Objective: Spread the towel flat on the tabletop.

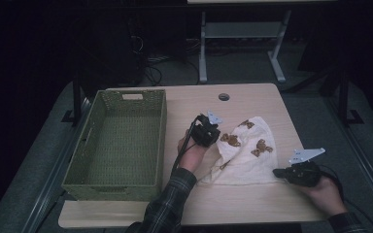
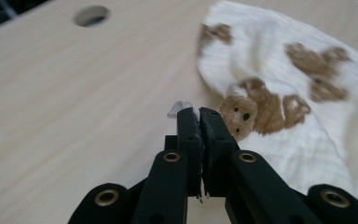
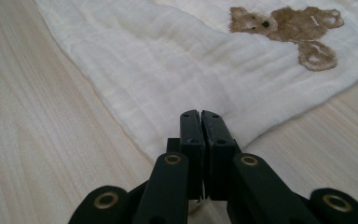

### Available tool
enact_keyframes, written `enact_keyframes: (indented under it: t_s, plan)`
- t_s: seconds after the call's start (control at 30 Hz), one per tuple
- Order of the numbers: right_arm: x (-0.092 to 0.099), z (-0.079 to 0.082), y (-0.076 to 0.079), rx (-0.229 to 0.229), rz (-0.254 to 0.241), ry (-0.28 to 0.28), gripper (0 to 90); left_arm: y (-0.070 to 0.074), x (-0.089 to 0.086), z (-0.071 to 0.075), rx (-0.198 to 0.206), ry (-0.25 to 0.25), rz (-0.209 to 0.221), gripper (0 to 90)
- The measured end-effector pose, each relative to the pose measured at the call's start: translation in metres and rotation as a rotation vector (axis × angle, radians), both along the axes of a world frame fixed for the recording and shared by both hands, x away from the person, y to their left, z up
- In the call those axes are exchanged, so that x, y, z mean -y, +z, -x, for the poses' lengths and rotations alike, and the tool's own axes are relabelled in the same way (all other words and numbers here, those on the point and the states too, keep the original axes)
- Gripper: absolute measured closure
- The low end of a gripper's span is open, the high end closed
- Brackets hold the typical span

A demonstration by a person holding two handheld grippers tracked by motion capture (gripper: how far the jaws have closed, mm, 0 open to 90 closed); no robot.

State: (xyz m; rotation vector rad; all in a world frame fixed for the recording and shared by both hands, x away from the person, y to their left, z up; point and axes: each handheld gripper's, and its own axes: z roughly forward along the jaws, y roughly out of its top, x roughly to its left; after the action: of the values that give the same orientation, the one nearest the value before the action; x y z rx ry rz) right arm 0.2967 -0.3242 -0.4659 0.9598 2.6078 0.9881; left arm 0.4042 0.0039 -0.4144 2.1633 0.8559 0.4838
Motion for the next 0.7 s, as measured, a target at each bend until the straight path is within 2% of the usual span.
enact_keyframes:
  t_s: [0.17,0.2,0.33,0.5,0.57,0.7]
  plan:
    - [0.000,0.002,0.001,0.001,0.009,0.006,87.8,0.007,-0.012,-0.020,0.030,0.076,-0.002,87.2]
    - [0.000,0.002,0.001,0.001,0.010,0.006,87.8,0.007,-0.015,-0.024,0.032,0.102,0.011,87.2]
    - [0.000,0.002,0.001,0.002,0.017,0.010,88.1,0.009,-0.022,-0.037,0.046,0.148,0.026,87.2]
    - [0.000,0.004,0.002,-0.003,0.023,0.010,89.1,0.007,-0.027,-0.052,0.036,0.176,0.005,87.3]
    - [0.002,0.007,0.002,-0.003,0.029,0.014,89.2,0.004,-0.029,-0.056,0.040,0.196,0.016,87.3]
    - [0.006,0.011,0.002,-0.004,0.024,0.013,89.2,-0.005,-0.034,-0.064,0.016,0.229,0.022,87.3]
